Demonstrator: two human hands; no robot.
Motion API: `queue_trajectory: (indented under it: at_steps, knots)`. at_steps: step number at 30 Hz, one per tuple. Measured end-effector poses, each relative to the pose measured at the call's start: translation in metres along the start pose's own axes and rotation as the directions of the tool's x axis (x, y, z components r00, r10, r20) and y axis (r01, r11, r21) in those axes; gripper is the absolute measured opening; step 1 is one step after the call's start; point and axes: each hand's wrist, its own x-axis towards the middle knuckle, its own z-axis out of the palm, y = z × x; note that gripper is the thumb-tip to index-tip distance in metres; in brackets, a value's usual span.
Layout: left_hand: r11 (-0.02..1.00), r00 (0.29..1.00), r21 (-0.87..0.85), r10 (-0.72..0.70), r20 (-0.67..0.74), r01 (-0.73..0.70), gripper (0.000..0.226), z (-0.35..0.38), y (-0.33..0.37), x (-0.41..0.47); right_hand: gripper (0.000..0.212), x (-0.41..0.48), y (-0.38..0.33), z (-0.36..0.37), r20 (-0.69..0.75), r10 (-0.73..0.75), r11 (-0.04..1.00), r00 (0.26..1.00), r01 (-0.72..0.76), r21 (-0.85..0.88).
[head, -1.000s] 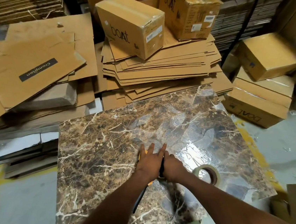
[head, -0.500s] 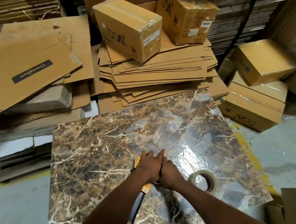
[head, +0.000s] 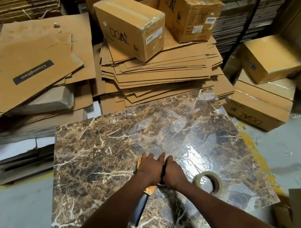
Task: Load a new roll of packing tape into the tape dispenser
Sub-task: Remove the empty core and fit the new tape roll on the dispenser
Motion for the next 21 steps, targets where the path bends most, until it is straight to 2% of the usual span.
queue_trajectory:
  at_steps: [4,8,10,13,14,17,21]
  knots:
    - [0.999,1.0,0.033,0.024,-0.018,-0.023,0.109,-0.001,0.001,0.001,0.064,0.0,0.004,-0.002,-0.014,0.008,0.997,1.0,-0.006,0.082]
    - [0.999,0.998,0.01,0.041,-0.043,-0.041,0.102,0.007,-0.007,0.005,0.061,-0.002,0.003,-0.005,-0.039,-0.02,0.998,0.999,0.022,0.059]
    - [0.998,0.997,-0.028,0.048,-0.064,-0.05,0.089,0.01,-0.009,0.008,0.063,-0.002,0.001,-0.005,-0.044,-0.032,0.999,0.999,0.033,0.017]
    - [0.995,0.996,-0.093,0.038,-0.085,-0.046,0.057,0.005,-0.013,0.007,0.069,-0.002,-0.002,-0.006,-0.061,-0.041,0.996,0.997,0.036,-0.082]
    - [0.995,0.996,-0.091,0.023,-0.085,-0.03,0.059,0.0,-0.015,0.004,0.077,-0.001,-0.001,-0.006,-0.096,-0.058,0.983,0.994,0.04,-0.179]
    - [0.998,0.993,0.01,-0.062,-0.099,0.063,0.097,-0.015,-0.013,-0.006,0.093,0.001,0.002,-0.014,-0.227,-0.138,0.905,0.964,0.03,-0.423]
    - [0.998,0.996,0.027,-0.055,-0.073,0.057,0.098,-0.013,-0.001,-0.006,0.11,0.001,0.003,-0.014,-0.087,-0.12,0.905,0.989,0.073,-0.419]
